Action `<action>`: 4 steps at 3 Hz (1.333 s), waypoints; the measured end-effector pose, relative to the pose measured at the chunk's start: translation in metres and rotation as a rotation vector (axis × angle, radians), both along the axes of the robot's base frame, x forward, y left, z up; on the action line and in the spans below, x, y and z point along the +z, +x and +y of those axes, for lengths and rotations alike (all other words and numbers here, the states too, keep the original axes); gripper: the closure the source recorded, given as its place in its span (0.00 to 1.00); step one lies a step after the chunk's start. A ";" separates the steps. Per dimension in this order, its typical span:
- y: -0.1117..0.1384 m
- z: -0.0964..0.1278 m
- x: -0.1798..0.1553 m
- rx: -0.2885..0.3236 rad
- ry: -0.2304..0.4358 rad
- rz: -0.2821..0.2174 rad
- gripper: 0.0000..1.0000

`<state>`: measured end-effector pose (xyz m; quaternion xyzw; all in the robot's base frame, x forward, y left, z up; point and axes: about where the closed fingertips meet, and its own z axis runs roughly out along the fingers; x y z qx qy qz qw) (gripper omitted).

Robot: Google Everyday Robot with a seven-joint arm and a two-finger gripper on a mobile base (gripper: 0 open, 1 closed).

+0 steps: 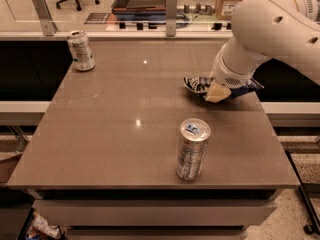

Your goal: Move blue chip bag near 7up can

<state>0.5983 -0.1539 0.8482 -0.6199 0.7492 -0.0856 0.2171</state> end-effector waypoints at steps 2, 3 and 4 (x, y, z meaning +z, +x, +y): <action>0.060 0.081 0.068 0.183 0.009 -0.187 1.00; 0.085 0.123 0.093 0.267 0.038 -0.248 1.00; 0.105 0.163 0.092 0.369 0.109 -0.246 1.00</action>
Offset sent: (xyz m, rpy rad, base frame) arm 0.0985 0.1382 0.1185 0.0142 -0.3189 0.2908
